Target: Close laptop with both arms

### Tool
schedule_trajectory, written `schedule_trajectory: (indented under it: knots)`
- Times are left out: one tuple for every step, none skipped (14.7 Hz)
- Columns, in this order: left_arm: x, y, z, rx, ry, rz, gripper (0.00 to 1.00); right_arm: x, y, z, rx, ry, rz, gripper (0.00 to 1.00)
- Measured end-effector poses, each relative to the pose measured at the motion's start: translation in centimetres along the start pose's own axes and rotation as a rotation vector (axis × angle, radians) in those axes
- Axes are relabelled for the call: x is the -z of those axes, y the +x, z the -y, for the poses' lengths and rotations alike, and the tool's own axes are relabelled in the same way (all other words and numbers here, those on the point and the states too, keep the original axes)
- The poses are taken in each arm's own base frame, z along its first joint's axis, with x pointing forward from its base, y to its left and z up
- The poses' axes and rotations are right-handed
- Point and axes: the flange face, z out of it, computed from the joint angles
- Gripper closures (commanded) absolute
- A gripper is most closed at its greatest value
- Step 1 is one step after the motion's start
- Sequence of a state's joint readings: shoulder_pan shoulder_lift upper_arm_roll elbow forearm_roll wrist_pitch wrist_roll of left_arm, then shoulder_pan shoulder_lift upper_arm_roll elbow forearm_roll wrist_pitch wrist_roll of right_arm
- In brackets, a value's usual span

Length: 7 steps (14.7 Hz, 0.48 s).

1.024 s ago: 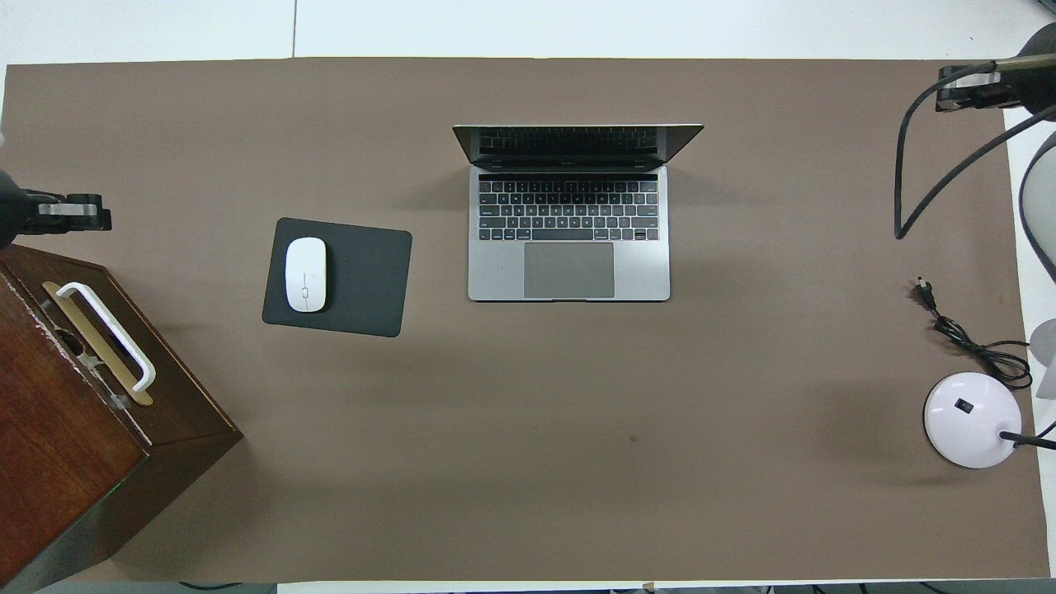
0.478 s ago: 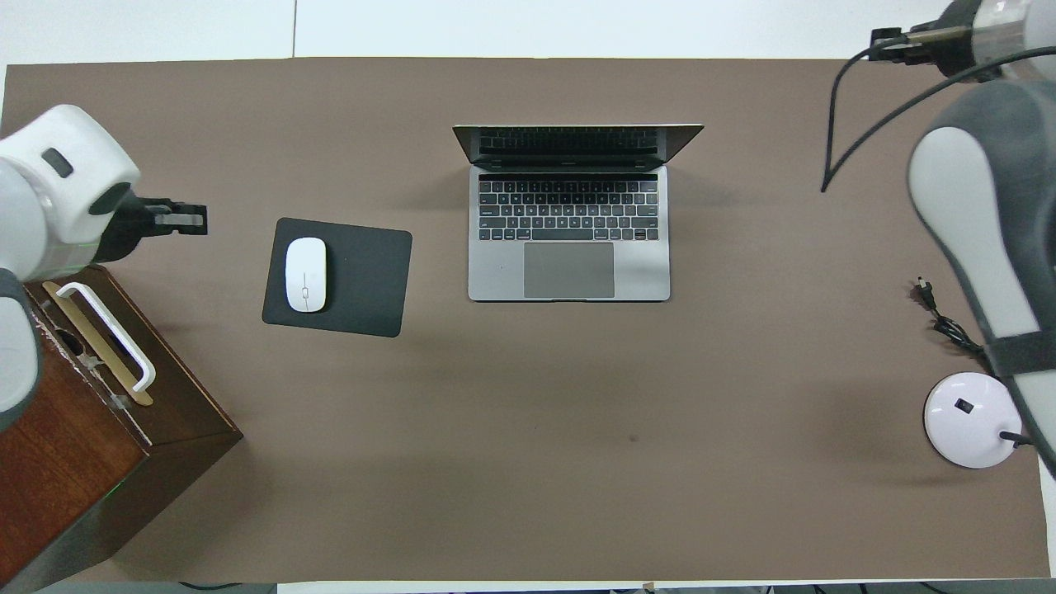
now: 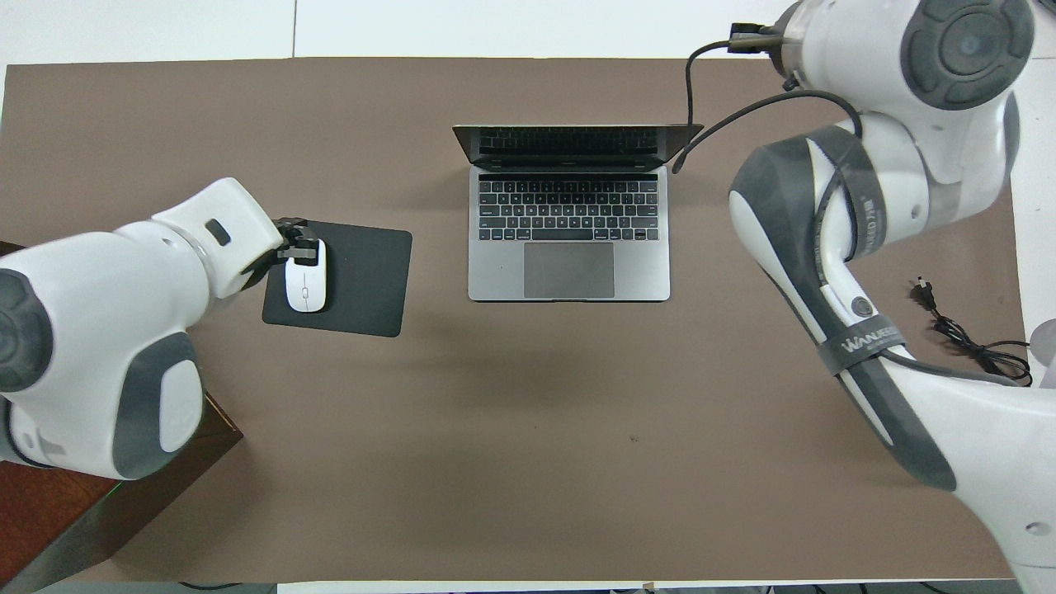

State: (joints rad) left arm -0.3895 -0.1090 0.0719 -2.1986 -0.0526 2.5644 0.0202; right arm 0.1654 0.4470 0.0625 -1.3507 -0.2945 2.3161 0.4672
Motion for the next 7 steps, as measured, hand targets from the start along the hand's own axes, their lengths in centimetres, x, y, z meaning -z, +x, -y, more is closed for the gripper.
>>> schedule_trajectory:
  knots:
    - [-0.9, -0.9, -1.1, -0.018, -0.008, -0.029, 1.00, -0.1, -0.2, 0.6, -0.029, 0.003, -0.005, 1.00]
    - [-1.7, -1.8, -2.2, -0.037, -0.016, -0.058, 1.00, -0.3, -0.3, 1.0, -0.054, 0.001, -0.007, 1.00]
    - [-2.5, -2.7, -3.4, -0.056, -0.026, -0.084, 1.00, -0.4, -0.4, 1.3, -0.081, -0.005, -0.011, 1.00]
    - [-3.2, -3.5, -4.4, -0.074, -0.035, -0.104, 1.00, -0.3, -0.5, 1.7, -0.108, -0.010, -0.015, 1.00]
    - [-3.8, -4.2, -5.3, -0.089, -0.043, -0.121, 1.00, -0.2, -0.7, 2.2, -0.136, -0.009, -0.017, 1.00]
    - [-4.4, -4.7, -6.2, -0.106, -0.051, -0.136, 1.00, -0.1, -0.9, 3.0, -0.164, -0.003, -0.017, 1.00]
    - [-5.0, -5.2, -7.1, -0.122, -0.058, -0.149, 1.00, 0.1, -1.2, 3.7, -0.192, 0.002, -0.016, 1.00]
